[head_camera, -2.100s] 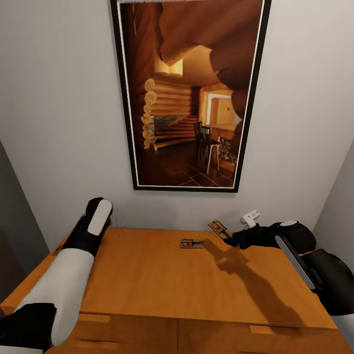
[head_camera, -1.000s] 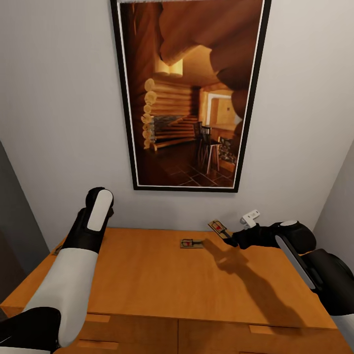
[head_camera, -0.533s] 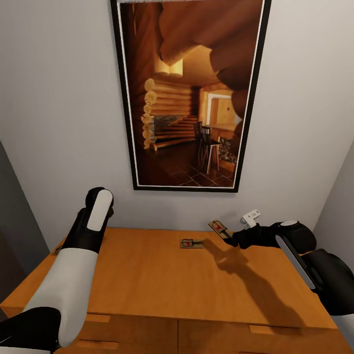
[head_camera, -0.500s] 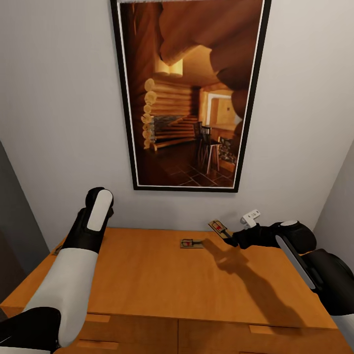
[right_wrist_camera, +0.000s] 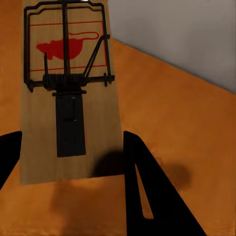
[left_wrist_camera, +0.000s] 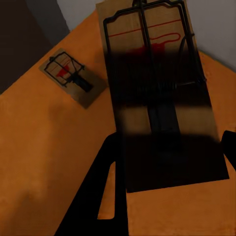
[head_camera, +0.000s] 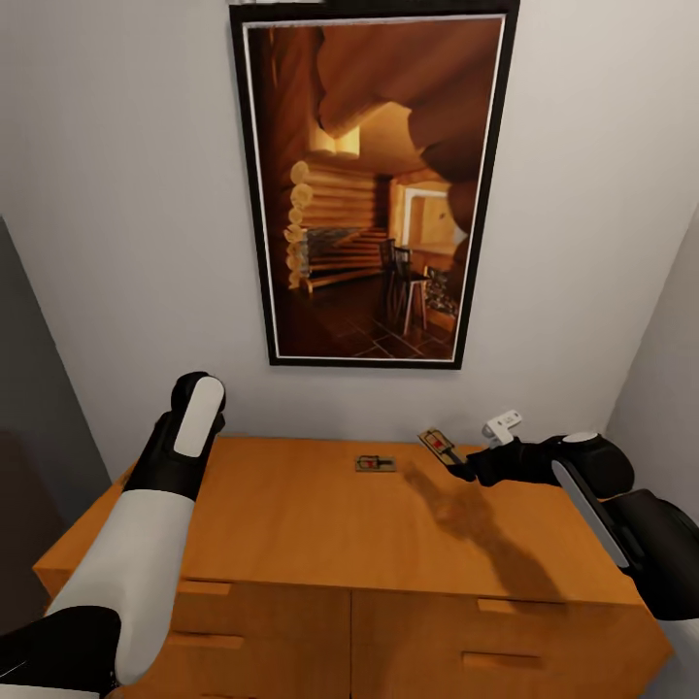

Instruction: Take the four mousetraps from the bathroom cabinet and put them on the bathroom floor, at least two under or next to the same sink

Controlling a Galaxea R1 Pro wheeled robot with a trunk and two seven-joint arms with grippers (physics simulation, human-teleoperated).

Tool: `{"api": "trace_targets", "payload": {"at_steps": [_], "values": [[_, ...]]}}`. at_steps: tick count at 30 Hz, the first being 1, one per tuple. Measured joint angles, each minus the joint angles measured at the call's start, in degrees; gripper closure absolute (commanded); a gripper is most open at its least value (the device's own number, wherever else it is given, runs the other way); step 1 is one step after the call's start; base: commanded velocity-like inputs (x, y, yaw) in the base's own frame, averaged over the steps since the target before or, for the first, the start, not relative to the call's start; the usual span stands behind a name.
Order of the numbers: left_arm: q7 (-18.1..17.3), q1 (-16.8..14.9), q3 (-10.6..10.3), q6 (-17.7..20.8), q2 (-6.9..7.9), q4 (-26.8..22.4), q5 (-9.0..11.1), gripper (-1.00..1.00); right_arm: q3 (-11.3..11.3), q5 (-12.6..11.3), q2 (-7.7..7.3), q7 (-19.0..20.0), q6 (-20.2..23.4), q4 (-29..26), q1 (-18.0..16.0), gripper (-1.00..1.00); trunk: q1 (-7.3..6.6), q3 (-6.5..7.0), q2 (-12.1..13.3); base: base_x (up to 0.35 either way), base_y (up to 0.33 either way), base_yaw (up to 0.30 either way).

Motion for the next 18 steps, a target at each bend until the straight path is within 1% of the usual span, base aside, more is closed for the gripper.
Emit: {"api": "trace_targets", "payload": {"at_steps": [18], "values": [[-0.02, 0.0, 0.32, 0.03, 0.09, 0.02, -0.1, 1.0, -0.06, -0.14, 0.09, -0.02, 0.01, 0.0, 0.01, 1.0, 0.0, 0.0, 0.0, -0.344, 0.0, 0.0]]}}
